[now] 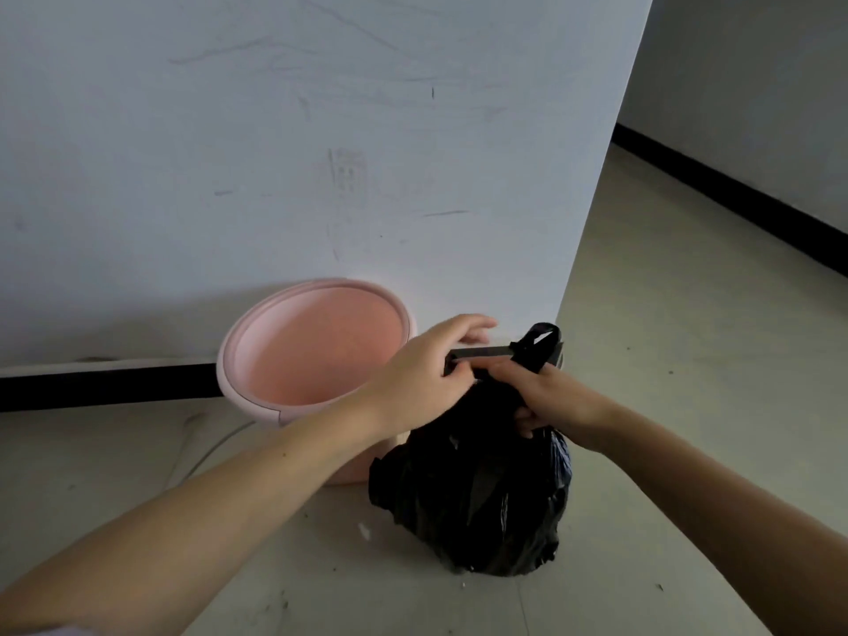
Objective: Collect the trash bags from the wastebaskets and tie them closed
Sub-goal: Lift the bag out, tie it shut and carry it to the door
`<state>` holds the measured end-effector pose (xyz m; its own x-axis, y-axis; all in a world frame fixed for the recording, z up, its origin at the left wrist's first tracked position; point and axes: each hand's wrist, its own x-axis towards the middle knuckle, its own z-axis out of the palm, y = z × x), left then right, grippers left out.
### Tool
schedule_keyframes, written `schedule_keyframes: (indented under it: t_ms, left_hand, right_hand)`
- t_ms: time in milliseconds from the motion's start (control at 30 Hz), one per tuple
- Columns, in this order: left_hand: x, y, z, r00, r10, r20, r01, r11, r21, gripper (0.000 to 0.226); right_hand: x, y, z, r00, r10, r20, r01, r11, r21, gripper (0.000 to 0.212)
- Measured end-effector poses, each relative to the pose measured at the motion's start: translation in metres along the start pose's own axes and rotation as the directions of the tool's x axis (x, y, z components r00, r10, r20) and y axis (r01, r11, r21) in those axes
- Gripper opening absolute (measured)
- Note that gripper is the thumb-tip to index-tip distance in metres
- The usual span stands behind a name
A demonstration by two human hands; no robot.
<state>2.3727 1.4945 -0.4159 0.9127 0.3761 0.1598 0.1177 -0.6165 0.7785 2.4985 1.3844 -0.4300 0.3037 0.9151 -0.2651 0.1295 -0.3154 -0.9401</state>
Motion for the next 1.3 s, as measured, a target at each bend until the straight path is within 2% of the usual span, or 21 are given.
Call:
schedule_keyframes:
  t_ms: [67,100,133,233,300,433,533,567,600,667,700,767,833,900,933,1000,1033,1100,1167,1233,1300]
  left_hand:
    - [-0.004,-0.01,0.003,0.986,-0.061,0.155,0.062,0.998,-0.003,0.051]
    - [-0.006,-0.014,0.006,0.981,-0.077,0.177,0.073,0.997,0.027,0.049]
    - [-0.007,-0.02,0.007,0.983,-0.092,0.159,0.082,0.994,0.068,0.043]
    - [-0.005,-0.028,0.004,0.99,-0.141,-0.026,0.144,0.974,0.175,0.011]
    - [-0.002,-0.026,0.002,0.981,-0.163,-0.108,0.177,0.975,0.137,0.021]
    - [-0.001,-0.017,0.007,0.945,-0.242,-0.221,0.188,0.953,-0.239,0.017]
    - [0.002,-0.018,0.013,0.883,-0.324,-0.34,0.122,0.858,-0.5,0.012]
    - [0.003,-0.018,0.014,0.888,-0.338,-0.313,0.108,0.813,-0.572,0.011]
    - [0.004,-0.02,0.016,0.915,-0.331,-0.232,0.119,0.77,-0.626,0.021]
    - [0.002,-0.024,0.026,0.968,-0.249,0.039,0.21,0.711,-0.671,0.042]
    - [-0.002,-0.023,0.033,0.965,-0.203,0.166,0.261,0.694,-0.67,0.041]
    - [-0.007,-0.026,0.047,0.944,-0.158,0.291,0.3,0.782,-0.547,0.031]
    - [-0.006,-0.032,0.05,0.947,-0.196,0.253,0.29,0.862,-0.416,0.025]
    - [-0.001,-0.038,0.046,0.933,-0.283,0.22,0.354,0.829,-0.433,0.013]
    - [0.002,-0.04,0.043,0.916,-0.335,0.223,0.402,0.787,-0.468,0.016]
    - [0.005,-0.041,0.04,0.874,-0.41,0.26,0.482,0.671,-0.563,0.019]
    - [0.005,-0.041,0.04,0.859,-0.42,0.293,0.507,0.622,-0.596,0.016]
    - [0.004,-0.038,0.04,0.838,-0.402,0.368,0.541,0.534,-0.65,0.029]
    - [0.004,-0.033,0.04,0.82,-0.377,0.43,0.569,0.456,-0.684,0.042]
    - [0.008,-0.028,0.04,0.8,-0.384,0.46,0.593,0.401,-0.698,0.054]
    - [0.014,-0.025,0.04,0.773,-0.428,0.468,0.62,0.352,-0.702,0.059]
  right_hand:
    - [0.001,0.004,-0.002,1.0,-0.006,0.013,0.006,1.0,-0.006,0.033]
    - [0.001,0.006,-0.002,1.0,-0.014,0.008,0.015,0.999,-0.028,0.032]
    - [0.002,0.006,0.0,1.0,-0.023,0.001,0.023,0.999,-0.042,0.03]
    - [0.005,0.009,-0.004,1.0,-0.01,-0.026,0.01,1.0,-0.013,0.025]
    - [0.003,0.009,-0.01,0.999,-0.011,0.051,0.01,1.0,0.013,0.023]
    - [0.002,0.01,-0.014,0.978,0.005,0.208,-0.006,1.0,0.003,0.024]
    - [0.004,0.01,-0.018,0.969,-0.038,0.243,-0.001,0.987,0.16,0.029]
    - [0.005,0.012,-0.019,0.965,-0.064,0.255,0.003,0.973,0.232,0.03]
    - [0.006,0.013,-0.02,0.963,-0.08,0.258,-0.001,0.954,0.3,0.03]
    - [0.009,0.018,-0.022,0.969,-0.069,0.236,-0.034,0.913,0.408,0.03]
    - [0.01,0.019,-0.022,0.974,-0.049,0.222,-0.053,0.899,0.434,0.034]
    - [0.01,0.02,-0.022,0.976,-0.008,0.219,-0.092,0.892,0.442,0.043]
    - [0.009,0.02,-0.022,0.969,0.005,0.246,-0.115,0.892,0.436,0.046]
    - [0.007,0.02,-0.023,0.965,-0.034,0.258,-0.069,0.922,0.38,0.039]
    - [0.005,0.018,-0.024,0.961,-0.057,0.271,-0.035,0.945,0.324,0.031]
    - [0.005,0.016,-0.028,0.956,-0.094,0.279,0.048,0.985,0.168,0.011]
    - [0.007,0.018,-0.03,0.963,-0.102,0.249,0.096,0.995,0.038,0.009]
    - [0.011,0.021,-0.032,0.983,-0.157,0.091,0.178,0.93,-0.322,0.019]
    - [0.016,0.026,-0.028,0.947,-0.305,-0.104,0.195,0.799,-0.569,0.022]
    - [0.016,0.025,-0.024,0.87,-0.441,-0.22,0.216,0.742,-0.634,0.023]
    - [0.015,0.026,-0.022,0.818,-0.534,-0.216,0.287,0.703,-0.65,0.022]
